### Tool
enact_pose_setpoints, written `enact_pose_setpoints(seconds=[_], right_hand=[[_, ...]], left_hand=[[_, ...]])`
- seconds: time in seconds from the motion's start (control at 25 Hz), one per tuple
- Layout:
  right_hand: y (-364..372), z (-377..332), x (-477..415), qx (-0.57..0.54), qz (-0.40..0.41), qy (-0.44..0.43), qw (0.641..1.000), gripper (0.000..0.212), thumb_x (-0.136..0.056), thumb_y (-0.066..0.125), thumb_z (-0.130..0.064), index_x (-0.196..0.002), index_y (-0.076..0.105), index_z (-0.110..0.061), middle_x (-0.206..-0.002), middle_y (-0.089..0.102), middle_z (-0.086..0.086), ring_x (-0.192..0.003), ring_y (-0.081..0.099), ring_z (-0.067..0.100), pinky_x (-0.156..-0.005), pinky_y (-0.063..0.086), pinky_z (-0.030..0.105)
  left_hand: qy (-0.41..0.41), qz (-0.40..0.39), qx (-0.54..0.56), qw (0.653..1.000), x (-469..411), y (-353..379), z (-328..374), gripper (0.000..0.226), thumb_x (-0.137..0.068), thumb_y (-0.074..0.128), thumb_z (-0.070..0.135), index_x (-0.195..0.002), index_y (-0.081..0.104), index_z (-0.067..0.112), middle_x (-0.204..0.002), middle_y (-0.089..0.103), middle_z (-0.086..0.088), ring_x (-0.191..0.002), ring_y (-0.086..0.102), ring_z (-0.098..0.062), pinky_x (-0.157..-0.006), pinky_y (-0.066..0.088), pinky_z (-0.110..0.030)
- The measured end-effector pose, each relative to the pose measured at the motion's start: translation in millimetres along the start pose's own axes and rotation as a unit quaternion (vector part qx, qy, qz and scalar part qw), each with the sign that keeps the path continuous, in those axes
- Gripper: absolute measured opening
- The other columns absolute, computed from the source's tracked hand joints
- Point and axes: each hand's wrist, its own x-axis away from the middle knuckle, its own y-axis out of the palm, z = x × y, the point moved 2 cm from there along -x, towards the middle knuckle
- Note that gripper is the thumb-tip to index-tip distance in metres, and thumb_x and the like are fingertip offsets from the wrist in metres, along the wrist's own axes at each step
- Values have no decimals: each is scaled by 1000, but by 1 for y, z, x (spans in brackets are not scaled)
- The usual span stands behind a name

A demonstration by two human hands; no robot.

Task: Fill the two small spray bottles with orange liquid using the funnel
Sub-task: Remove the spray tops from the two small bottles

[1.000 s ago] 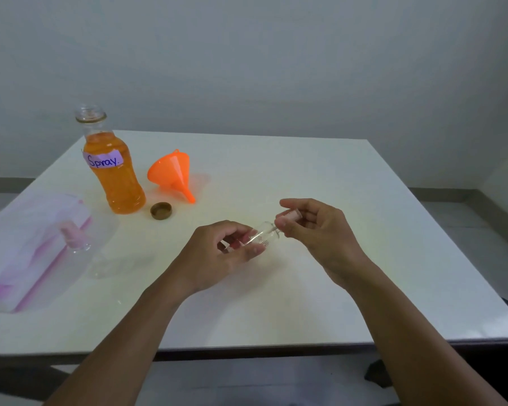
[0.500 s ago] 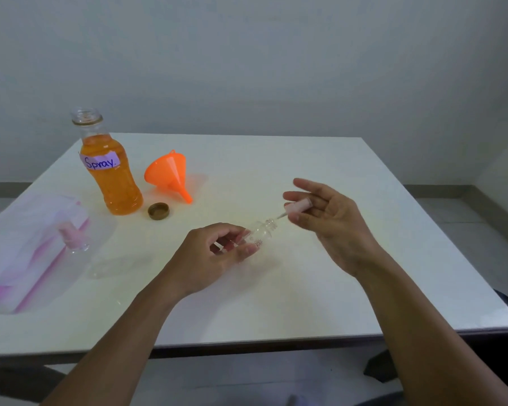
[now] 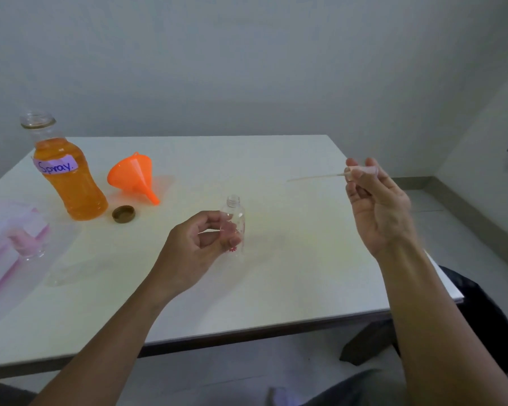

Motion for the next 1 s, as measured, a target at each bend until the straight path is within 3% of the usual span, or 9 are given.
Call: enact_pose_setpoints(seconds=[0.08, 0.16, 0.28, 0.36, 0.44, 0.52, 0.56, 0.76, 1.0], right_hand=[[-14, -6, -4, -14, -3, -12, 1000, 21, -83, 75, 5, -96, 62, -7, -106, 68, 5, -102, 67, 15, -88, 54, 24], [-28, -8, -7, 43, 15, -20, 999, 14, -84, 76, 0, -84, 67, -10, -115, 64, 6, -95, 66, 14, -84, 52, 24], [-38, -2, -10, 238, 51, -13, 970, 3, -92, 72, -11, -90, 70, -10, -123, 69, -3, -101, 70, 10, -83, 49, 26], [-34, 5, -12, 364, 22, -20, 931, 14, -98, 65, -17, -89, 67, -6, -103, 72, -6, -92, 67, 8, -83, 49, 30], [-28, 13, -15, 429, -4, -5, 903, 17, -97, 68, -23, -106, 70, -9, -97, 74, 2, -88, 68, 10, -86, 55, 33], [-24, 24, -19, 465, -11, 31, 885, 50, -88, 78, -30, -132, 63, -13, -92, 78, 0, -89, 73, 12, -91, 58, 35], [-24, 30, -22, 482, -6, 45, 875, 58, -83, 83, -32, -134, 62, -15, -89, 78, -3, -87, 74, 12, -91, 59, 35], [-31, 54, -28, 546, 45, 32, 836, 50, -72, 90, -36, -114, 72, -17, -87, 75, -4, -82, 69, 2, -67, 46, 13], [-37, 52, -23, 590, 32, 15, 806, 38, -79, 81, -47, -108, 72, -23, -92, 71, -6, -83, 65, 1, -61, 42, 10]], left_hand=[[17, -1, -12, 1000, -6, 16, -2, 39, -78, 80, 27, -113, 67, 20, -109, 75, 6, -104, 70, -10, -93, 53, -31], [31, 1, -30, 999, -16, 35, -2, 34, -81, 78, 27, -113, 67, 21, -108, 75, 8, -103, 70, -8, -94, 52, -28], [50, 6, -39, 998, -35, 58, 1, 35, -84, 76, 28, -116, 65, 19, -109, 74, 7, -96, 71, -9, -85, 54, -19], [54, 12, -48, 997, -46, 68, 1, 36, -85, 75, 29, -118, 64, 19, -111, 73, 8, -95, 70, -6, -81, 54, -17], [52, 12, -55, 997, -55, 77, -2, 36, -85, 76, 30, -118, 64, 20, -111, 72, 9, -96, 69, -5, -82, 56, -21], [48, 9, -60, 997, -60, 84, -6, 38, -84, 76, 30, -119, 64, 20, -110, 71, 9, -97, 69, -5, -83, 57, -24], [44, 8, -64, 997, -61, 88, -8, 39, -84, 77, 30, -120, 64, 19, -110, 71, 10, -97, 69, -5, -84, 57, -25], [31, 4, -58, 998, -62, 97, -15, 43, -82, 78, 31, -121, 63, 20, -112, 70, 12, -98, 68, -4, -85, 58, -26], [16, -5, -54, 998, -57, 97, -18, 56, -74, 85, 31, -125, 60, 28, -118, 65, 17, -99, 66, -7, -84, 55, -21]])
